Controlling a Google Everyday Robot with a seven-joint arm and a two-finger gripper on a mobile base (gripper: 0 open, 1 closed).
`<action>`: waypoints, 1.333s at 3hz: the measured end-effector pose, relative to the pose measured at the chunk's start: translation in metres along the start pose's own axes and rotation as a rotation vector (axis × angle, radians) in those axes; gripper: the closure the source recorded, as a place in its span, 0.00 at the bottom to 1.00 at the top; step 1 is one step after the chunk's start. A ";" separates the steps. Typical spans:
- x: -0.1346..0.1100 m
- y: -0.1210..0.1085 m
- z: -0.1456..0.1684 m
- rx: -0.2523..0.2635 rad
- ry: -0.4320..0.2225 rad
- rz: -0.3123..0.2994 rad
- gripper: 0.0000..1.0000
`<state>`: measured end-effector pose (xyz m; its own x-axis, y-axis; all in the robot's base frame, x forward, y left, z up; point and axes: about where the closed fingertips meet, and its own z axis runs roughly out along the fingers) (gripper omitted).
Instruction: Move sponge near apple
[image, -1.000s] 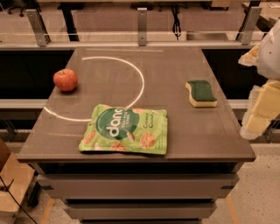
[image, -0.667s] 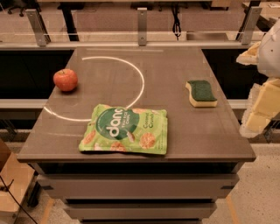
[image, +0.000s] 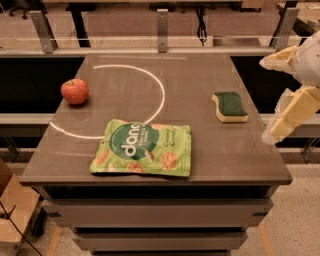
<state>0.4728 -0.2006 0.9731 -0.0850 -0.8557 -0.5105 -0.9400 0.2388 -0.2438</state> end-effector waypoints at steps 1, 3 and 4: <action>-0.007 -0.018 0.012 0.039 -0.081 0.025 0.00; 0.007 -0.077 0.042 0.159 -0.101 0.156 0.00; 0.007 -0.077 0.042 0.159 -0.101 0.156 0.00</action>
Offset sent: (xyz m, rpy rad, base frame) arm 0.0911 -0.0055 -0.0191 0.1637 -0.1001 -0.2042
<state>0.5585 -0.2061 0.9535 -0.1837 -0.7545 -0.6300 -0.8535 0.4404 -0.2785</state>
